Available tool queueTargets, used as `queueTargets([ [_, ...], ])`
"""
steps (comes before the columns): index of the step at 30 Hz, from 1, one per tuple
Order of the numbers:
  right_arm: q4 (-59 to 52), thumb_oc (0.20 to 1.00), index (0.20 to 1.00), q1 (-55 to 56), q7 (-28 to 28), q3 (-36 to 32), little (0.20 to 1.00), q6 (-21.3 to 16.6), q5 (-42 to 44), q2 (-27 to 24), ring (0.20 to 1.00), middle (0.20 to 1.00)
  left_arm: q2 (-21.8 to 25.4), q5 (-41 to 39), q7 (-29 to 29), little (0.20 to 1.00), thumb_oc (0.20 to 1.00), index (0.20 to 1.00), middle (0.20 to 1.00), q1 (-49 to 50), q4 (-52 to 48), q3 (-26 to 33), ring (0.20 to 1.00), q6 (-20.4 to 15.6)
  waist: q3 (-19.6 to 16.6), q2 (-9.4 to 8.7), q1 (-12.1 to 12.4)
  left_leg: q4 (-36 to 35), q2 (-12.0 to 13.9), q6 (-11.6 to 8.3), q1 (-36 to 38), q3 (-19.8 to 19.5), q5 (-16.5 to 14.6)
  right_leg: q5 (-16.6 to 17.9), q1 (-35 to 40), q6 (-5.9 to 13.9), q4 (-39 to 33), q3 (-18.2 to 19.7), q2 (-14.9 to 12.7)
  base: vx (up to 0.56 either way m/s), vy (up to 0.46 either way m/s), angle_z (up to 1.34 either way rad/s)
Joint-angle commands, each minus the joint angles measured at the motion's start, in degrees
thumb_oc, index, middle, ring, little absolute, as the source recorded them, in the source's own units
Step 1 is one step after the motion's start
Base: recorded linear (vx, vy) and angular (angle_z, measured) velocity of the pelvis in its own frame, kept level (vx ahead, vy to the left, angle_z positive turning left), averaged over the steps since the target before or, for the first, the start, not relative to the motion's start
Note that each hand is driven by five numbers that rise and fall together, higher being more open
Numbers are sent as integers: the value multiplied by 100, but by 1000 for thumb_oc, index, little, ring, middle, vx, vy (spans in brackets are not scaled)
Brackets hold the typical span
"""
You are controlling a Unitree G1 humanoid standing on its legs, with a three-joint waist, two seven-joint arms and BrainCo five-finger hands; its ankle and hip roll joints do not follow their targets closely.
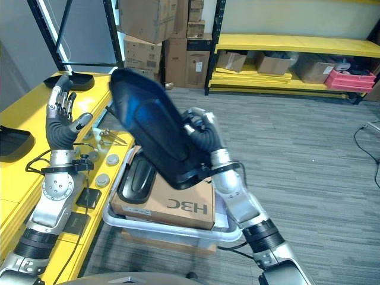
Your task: Move parts from the plastic box to the shelf.
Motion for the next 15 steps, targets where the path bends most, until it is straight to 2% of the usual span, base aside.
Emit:
queueTargets([
  [1,-477,200,200,-266,-378,-418,200,-247,-103,187,200,200,316,209,-124,1000,1000,1000,1000,-232,259,69,1000,85,-119,-316,1,-1,75,-24,257,-120,-678,-436,188,313,13,-206,-408,0,0,0],
  [4,-514,200,200,-298,-340,-504,200,-202,-135,192,200,200,265,-85,-301,1000,1000,1000,1000,-218,363,22,1000,181,-116,-304,2,-1,74,-23,240,-124,-676,-432,175,313,13,-205,-407,0,0,0],
  [10,-626,200,200,-603,-62,-249,200,-39,-380,243,200,200,-106,-1881,-1117,1000,1000,1000,1000,-291,803,-484,1000,495,-110,-247,-26,-1,78,-11,237,-130,-668,-431,171,309,13,-198,-397,0,0,0],
  [15,-552,200,200,-980,79,189,200,42,-494,285,200,200,-202,-3056,-1514,1000,1000,1000,1000,-501,777,-841,1000,602,-100,-213,-64,-1,80,8,243,-123,-663,-419,172,310,13,-188,-398,0,0,0],
])
